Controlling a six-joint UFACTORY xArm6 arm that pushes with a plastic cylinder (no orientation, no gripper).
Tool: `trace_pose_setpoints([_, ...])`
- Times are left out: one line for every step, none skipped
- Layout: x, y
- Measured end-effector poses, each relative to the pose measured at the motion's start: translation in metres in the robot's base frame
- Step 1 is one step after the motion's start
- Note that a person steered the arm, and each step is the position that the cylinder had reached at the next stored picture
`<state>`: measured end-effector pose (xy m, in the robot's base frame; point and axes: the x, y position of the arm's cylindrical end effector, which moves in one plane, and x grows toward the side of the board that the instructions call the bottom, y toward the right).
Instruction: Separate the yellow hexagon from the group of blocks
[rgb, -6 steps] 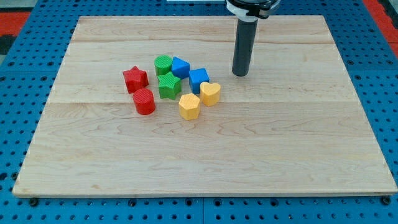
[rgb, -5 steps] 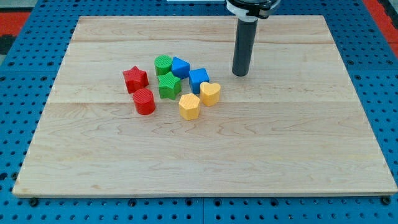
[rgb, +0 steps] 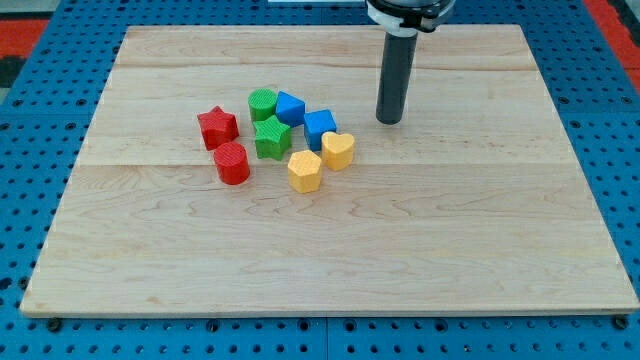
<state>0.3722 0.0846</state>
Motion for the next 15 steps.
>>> trace_pose_setpoints([0.006, 0.006])
trace_pose_setpoints([0.006, 0.009])
trace_pose_setpoints([0.01, 0.012])
trace_pose_setpoints([0.085, 0.021])
trace_pose_setpoints([0.15, -0.036])
trace_pose_setpoints([0.155, -0.134])
trace_pose_setpoints([0.135, -0.211])
trace_pose_setpoints([0.105, -0.206])
trace_pose_setpoints([0.094, -0.112])
trace_pose_setpoints([0.092, -0.101])
trace_pose_setpoints([0.074, -0.096])
trace_pose_setpoints([0.078, -0.015])
trace_pose_setpoints([0.123, 0.038])
trace_pose_setpoints([0.124, 0.049])
trace_pose_setpoints([0.117, 0.043])
